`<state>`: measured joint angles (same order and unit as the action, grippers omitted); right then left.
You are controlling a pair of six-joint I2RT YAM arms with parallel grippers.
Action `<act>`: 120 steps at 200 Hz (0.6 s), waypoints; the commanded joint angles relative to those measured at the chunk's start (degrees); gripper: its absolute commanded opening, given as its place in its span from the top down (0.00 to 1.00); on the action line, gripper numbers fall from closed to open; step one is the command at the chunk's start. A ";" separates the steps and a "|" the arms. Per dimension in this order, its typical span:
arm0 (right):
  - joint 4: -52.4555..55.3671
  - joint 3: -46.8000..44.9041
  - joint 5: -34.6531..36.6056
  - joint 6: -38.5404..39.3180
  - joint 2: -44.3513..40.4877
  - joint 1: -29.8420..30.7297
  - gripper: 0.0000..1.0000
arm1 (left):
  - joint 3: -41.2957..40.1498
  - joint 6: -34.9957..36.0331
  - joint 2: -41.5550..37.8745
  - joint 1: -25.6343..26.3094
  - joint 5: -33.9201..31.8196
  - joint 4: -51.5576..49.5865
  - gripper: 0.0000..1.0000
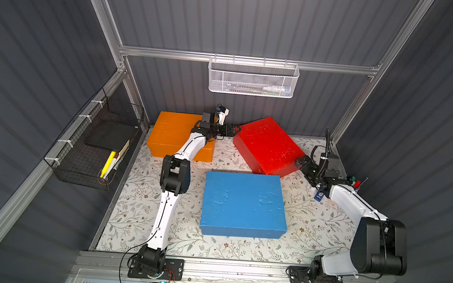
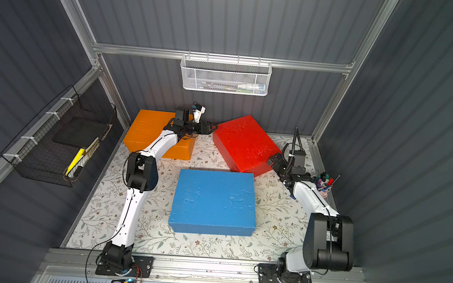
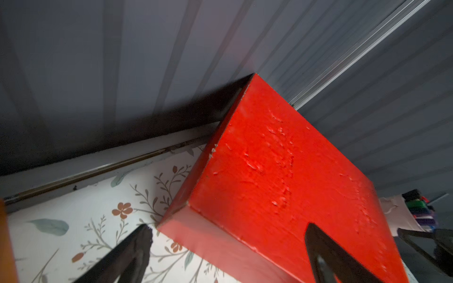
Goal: Stack the shoeboxes
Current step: Adjust the shoebox at the center of the board.
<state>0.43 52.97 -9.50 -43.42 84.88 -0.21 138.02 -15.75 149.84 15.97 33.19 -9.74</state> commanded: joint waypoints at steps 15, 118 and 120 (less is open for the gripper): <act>-4.17 3.50 -1.71 -1.79 4.57 0.81 0.01 | 4.23 2.61 7.68 1.17 -1.99 7.94 0.01; -5.96 9.88 -1.32 -2.40 13.27 0.72 0.01 | -7.91 -6.86 6.55 2.58 13.51 30.62 0.01; -5.99 9.94 -1.32 -2.44 13.29 0.73 0.01 | -8.61 -7.18 6.22 2.58 13.75 31.22 0.01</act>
<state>-4.71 60.99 -11.20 -44.99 97.67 0.43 137.53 -18.13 157.40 17.37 39.35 14.76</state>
